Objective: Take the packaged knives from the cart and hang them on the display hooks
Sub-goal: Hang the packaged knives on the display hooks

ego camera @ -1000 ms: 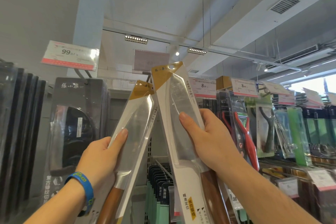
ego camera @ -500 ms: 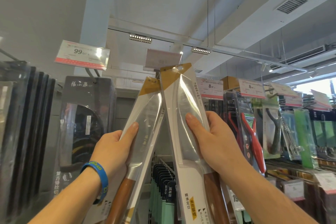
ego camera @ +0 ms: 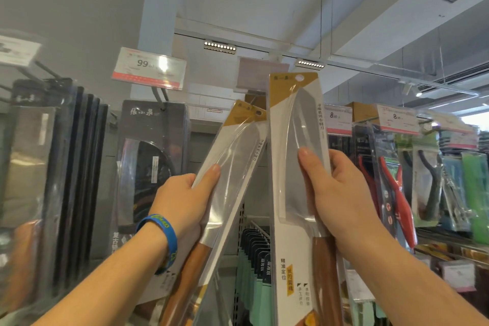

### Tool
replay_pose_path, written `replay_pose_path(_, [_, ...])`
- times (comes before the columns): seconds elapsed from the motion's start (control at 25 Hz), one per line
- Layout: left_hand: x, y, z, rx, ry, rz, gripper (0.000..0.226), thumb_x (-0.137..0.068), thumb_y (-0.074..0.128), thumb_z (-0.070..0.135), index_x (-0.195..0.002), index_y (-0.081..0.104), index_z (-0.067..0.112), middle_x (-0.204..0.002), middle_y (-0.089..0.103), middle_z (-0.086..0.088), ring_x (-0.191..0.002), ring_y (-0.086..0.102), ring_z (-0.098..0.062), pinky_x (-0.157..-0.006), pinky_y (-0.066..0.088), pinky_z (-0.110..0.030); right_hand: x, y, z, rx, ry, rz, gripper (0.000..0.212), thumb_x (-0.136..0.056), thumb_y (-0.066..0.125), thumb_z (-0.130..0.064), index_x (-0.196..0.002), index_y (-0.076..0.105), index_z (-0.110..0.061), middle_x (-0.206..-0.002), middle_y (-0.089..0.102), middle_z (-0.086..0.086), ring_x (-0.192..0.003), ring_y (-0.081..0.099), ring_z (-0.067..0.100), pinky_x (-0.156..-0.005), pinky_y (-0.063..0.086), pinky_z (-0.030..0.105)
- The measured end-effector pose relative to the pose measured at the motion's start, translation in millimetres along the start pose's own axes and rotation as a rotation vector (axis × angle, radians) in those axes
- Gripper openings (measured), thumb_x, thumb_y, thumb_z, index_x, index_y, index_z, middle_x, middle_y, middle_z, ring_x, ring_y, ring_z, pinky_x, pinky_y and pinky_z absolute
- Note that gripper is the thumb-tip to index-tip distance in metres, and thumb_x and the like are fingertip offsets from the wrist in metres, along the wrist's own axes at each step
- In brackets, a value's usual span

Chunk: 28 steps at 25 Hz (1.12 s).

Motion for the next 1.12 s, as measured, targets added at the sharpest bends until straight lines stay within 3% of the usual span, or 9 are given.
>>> replay_pose_path(0.16, [10, -6, -11, 0.045, -0.03, 0.022, 0.087, -0.081, 0.044, 0.079, -0.078, 0.064, -0.005, -0.069, 0.067, -0.017, -0.059, 0.06, -0.022, -0.058, 0.047, -0.032, -1, 5, 4, 0.018, 0.003, -0.003, 0.035, -0.091, 0.062, -0.059, -0.116, 0.061, -0.034, -0.102, 0.071, -0.014, -0.082, 0.069, -0.002, -0.053, 0.051, 0.008])
replay_pose_path(0.32, [2, -12, -4, 0.022, -0.029, -0.023, 0.074, -0.083, 0.043, 0.076, -0.061, 0.058, 0.007, -0.055, 0.063, -0.004, -0.057, 0.061, -0.021, -0.06, 0.049, -0.033, -3, 13, 5, -0.012, 0.0, -0.005, 0.031, -0.091, 0.064, -0.057, -0.111, 0.063, -0.033, -0.098, 0.073, -0.012, -0.08, 0.07, -0.003, -0.054, 0.052, 0.01])
replay_pose_path(0.4, [-4, -6, 5, -0.002, -0.002, -0.064, 0.074, -0.086, 0.043, 0.073, -0.064, 0.058, 0.004, -0.06, 0.064, -0.008, -0.062, 0.062, -0.026, -0.063, 0.049, -0.034, -2, 19, 6, -0.014, 0.004, -0.019, 0.028, -0.091, 0.064, -0.057, -0.108, 0.064, -0.035, -0.096, 0.074, -0.014, -0.08, 0.071, -0.003, -0.056, 0.054, 0.012])
replay_pose_path(0.52, [-6, -3, 3, -0.029, -0.009, -0.06, 0.082, -0.088, 0.043, 0.072, -0.082, 0.067, -0.006, -0.077, 0.07, -0.017, -0.075, 0.067, -0.032, -0.067, 0.052, -0.037, 1, 23, 8, -0.031, 0.006, -0.027, 0.025, -0.092, 0.064, -0.055, -0.105, 0.064, -0.034, -0.09, 0.073, -0.021, -0.078, 0.071, -0.003, -0.056, 0.052, 0.01])
replay_pose_path(0.68, [2, -12, -3, -0.005, 0.002, -0.043, 0.083, -0.076, 0.041, 0.081, -0.072, 0.066, 0.001, -0.064, 0.067, -0.011, -0.063, 0.064, -0.026, -0.061, 0.05, -0.034, 1, 19, 10, -0.023, 0.007, -0.017, 0.029, -0.092, 0.063, -0.056, -0.107, 0.065, -0.032, -0.091, 0.074, -0.018, -0.078, 0.072, 0.0, -0.056, 0.054, 0.013])
replay_pose_path(0.92, [5, -6, 7, -0.041, 0.05, -0.004, 0.075, -0.085, 0.044, 0.073, -0.065, 0.055, 0.003, -0.059, 0.059, -0.011, -0.059, 0.057, -0.026, -0.066, 0.053, -0.043, -2, 15, 6, -0.012, 0.0, -0.009, 0.026, -0.09, 0.063, -0.058, -0.106, 0.064, -0.036, -0.093, 0.073, -0.018, -0.08, 0.071, -0.001, -0.06, 0.054, 0.016])
replay_pose_path(1.12, [5, 6, -1, 0.035, -0.019, -0.052, 0.082, -0.086, 0.045, 0.073, -0.078, 0.061, -0.007, -0.074, 0.067, -0.021, -0.073, 0.065, -0.038, -0.074, 0.055, -0.047, -1, 10, 7, -0.002, 0.038, -0.045, 0.03, -0.091, 0.063, -0.059, -0.11, 0.061, -0.036, -0.097, 0.073, -0.013, -0.081, 0.071, -0.002, -0.056, 0.054, 0.012])
Point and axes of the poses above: each hand's wrist, its own x-axis away from the middle knuckle, its own y-axis out of the palm, z = x × y, the point moved 6 cm from there along -x, towards the middle knuckle
